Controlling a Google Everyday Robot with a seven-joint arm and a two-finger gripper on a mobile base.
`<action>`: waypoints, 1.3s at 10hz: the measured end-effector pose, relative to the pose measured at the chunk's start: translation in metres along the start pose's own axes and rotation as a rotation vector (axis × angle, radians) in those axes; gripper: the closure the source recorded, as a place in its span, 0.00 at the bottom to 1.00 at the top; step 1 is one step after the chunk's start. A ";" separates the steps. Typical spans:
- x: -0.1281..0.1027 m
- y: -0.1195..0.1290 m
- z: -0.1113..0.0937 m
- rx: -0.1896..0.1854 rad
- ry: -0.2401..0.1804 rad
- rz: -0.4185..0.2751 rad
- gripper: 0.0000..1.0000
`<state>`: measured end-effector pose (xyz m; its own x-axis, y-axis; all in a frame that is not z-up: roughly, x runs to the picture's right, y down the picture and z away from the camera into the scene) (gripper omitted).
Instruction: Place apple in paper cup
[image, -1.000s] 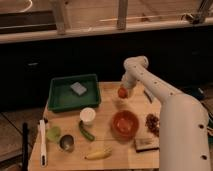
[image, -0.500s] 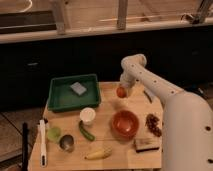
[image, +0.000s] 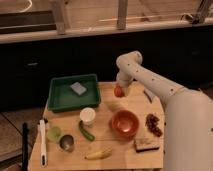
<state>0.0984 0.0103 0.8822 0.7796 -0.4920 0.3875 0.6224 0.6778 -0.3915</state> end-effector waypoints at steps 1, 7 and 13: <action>-0.008 -0.004 -0.005 -0.003 0.005 -0.019 0.96; -0.043 -0.014 -0.020 -0.020 0.020 -0.132 0.96; -0.086 -0.022 -0.028 -0.043 0.028 -0.259 0.96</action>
<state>0.0196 0.0221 0.8344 0.5954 -0.6615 0.4560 0.8032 0.5040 -0.3176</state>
